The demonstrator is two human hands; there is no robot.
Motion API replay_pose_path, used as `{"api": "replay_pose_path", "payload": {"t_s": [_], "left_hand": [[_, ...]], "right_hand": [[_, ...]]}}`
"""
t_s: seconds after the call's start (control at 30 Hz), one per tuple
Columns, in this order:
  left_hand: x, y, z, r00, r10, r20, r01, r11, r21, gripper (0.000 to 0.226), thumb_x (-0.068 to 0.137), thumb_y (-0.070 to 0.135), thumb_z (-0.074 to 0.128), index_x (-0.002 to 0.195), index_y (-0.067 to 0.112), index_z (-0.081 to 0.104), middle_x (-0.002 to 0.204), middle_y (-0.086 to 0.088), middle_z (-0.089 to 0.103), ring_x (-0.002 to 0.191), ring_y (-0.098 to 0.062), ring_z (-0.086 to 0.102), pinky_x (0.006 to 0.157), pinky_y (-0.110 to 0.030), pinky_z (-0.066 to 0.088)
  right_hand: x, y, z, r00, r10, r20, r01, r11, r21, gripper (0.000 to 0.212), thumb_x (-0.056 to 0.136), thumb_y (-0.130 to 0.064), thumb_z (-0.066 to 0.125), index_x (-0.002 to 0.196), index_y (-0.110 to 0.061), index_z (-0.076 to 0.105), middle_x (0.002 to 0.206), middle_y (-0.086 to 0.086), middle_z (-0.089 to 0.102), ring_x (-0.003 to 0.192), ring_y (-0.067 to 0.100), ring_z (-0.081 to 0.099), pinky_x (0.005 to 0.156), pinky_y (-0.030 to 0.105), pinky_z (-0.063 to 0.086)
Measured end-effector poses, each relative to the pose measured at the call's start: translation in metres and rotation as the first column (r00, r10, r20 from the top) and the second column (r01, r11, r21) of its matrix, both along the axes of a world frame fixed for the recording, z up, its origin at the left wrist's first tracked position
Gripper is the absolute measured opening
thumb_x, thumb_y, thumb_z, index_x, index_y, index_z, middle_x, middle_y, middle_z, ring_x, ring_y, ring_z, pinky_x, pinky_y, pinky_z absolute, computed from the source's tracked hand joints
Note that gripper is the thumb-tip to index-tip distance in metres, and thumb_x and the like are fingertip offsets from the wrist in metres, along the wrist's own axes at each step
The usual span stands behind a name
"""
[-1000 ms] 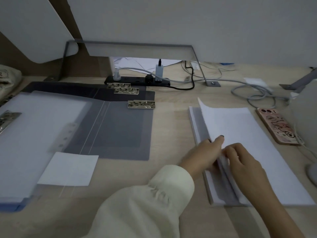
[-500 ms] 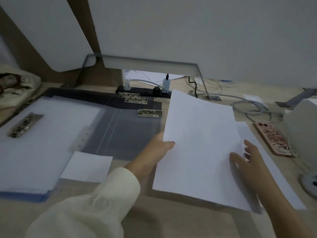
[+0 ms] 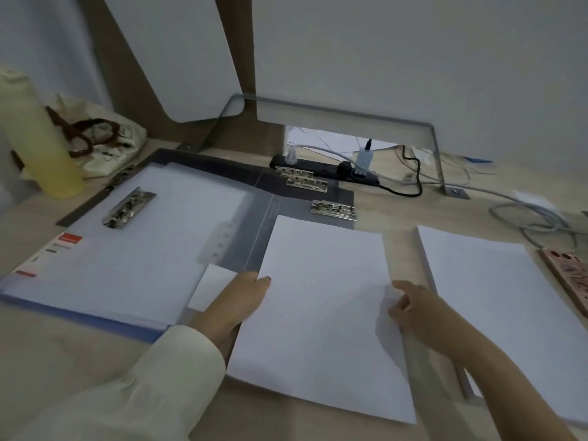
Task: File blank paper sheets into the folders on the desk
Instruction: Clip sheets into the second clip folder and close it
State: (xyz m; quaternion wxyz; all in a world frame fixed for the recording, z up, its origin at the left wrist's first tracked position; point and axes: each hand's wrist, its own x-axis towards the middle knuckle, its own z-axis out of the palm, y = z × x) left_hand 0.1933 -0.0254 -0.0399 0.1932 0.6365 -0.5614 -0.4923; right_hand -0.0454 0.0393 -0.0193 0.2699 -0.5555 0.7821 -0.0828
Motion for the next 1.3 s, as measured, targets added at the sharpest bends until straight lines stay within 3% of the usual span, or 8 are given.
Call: {"api": "replay_pose_path", "payload": {"t_s": [0.1,0.23,0.37,0.57,0.73,1.0,1.13,1.3], "left_hand": [[0.002,-0.004,-0.004,0.995,0.051,-0.089,-0.048,0.998,0.032,0.021,0.096,0.021,0.044,0.088,0.006,0.057,0.09,-0.012,0.057,0.081,-0.025,0.055,0.07,-0.028,0.038],[0.002,-0.008,-0.01,0.993,0.063,-0.096,-0.061,0.998,0.025,0.02,0.096,0.022,0.043,0.084,0.009,0.051,0.086,-0.011,0.052,0.071,-0.021,0.05,0.062,-0.027,0.035],[0.001,-0.012,-0.017,0.994,0.052,-0.094,-0.053,0.999,-0.009,0.018,0.097,0.024,0.041,0.087,0.012,0.05,0.088,-0.01,0.051,0.079,-0.02,0.05,0.069,-0.028,0.036],[0.001,-0.012,-0.022,0.994,0.062,-0.088,-0.065,0.997,-0.036,0.019,0.096,0.027,0.042,0.085,0.013,0.049,0.084,-0.01,0.05,0.076,-0.018,0.048,0.071,-0.029,0.035],[-0.001,-0.008,-0.015,0.995,0.083,-0.051,-0.086,0.995,-0.055,0.035,0.096,0.025,0.042,0.065,0.015,0.029,0.063,0.0,0.032,0.056,-0.014,0.03,0.054,-0.027,0.024],[-0.002,-0.008,-0.009,0.997,0.072,-0.039,-0.074,0.996,-0.054,0.04,0.097,0.025,0.041,0.061,0.016,0.026,0.059,0.001,0.031,0.053,-0.012,0.03,0.052,-0.025,0.024],[-0.003,-0.006,-0.009,0.996,0.077,-0.034,-0.079,0.995,-0.068,0.04,0.097,0.024,0.041,0.061,0.016,0.026,0.059,0.002,0.03,0.052,-0.012,0.029,0.049,-0.023,0.023],[-0.003,-0.005,-0.011,0.993,0.092,-0.077,-0.097,0.993,-0.063,0.04,0.096,0.024,0.044,0.061,0.016,0.025,0.059,0.001,0.028,0.052,-0.013,0.028,0.051,-0.024,0.023]], "right_hand": [[0.002,-0.024,0.029,0.99,0.051,-0.132,-0.06,0.996,-0.066,0.041,0.095,-0.025,0.046,0.135,-0.016,0.045,0.132,0.008,0.051,0.119,0.021,0.051,0.097,0.026,0.036],[0.025,-0.084,0.036,0.981,0.171,-0.091,-0.183,0.971,-0.156,0.038,0.096,-0.024,0.046,0.133,-0.016,0.048,0.137,0.004,0.05,0.123,0.02,0.048,0.101,0.027,0.034],[0.041,-0.152,0.006,0.936,0.31,-0.169,-0.339,0.924,-0.179,0.042,0.095,-0.016,0.044,0.137,-0.01,0.042,0.142,0.01,0.044,0.127,0.028,0.043,0.1,0.03,0.034],[0.048,-0.201,-0.029,0.904,0.228,-0.362,-0.315,0.927,-0.202,0.056,0.096,-0.016,0.035,0.148,-0.009,0.015,0.151,0.014,0.026,0.136,0.034,0.026,0.11,0.037,0.022],[0.046,-0.206,-0.059,0.892,0.12,-0.436,-0.298,0.881,-0.368,0.05,0.097,-0.023,0.029,0.145,-0.013,0.026,0.142,0.014,0.037,0.132,0.032,0.029,0.112,0.039,0.022],[0.042,-0.205,-0.065,0.97,0.068,-0.235,-0.199,0.779,-0.595,0.043,0.094,-0.015,0.04,0.137,-0.012,0.043,0.131,0.013,0.049,0.126,0.031,0.039,0.105,0.038,0.031],[0.037,-0.204,-0.049,0.99,-0.005,0.14,0.098,0.741,-0.664,0.032,0.094,-0.019,0.045,0.126,-0.012,0.047,0.117,0.008,0.056,0.105,0.024,0.052,0.082,0.032,0.04],[0.009,-0.206,-0.03,0.848,-0.216,0.484,0.489,0.673,-0.556,0.016,0.093,-0.014,0.045,0.108,-0.011,0.051,0.104,0.014,0.063,0.089,0.026,0.057,0.072,0.026,0.037]]}}
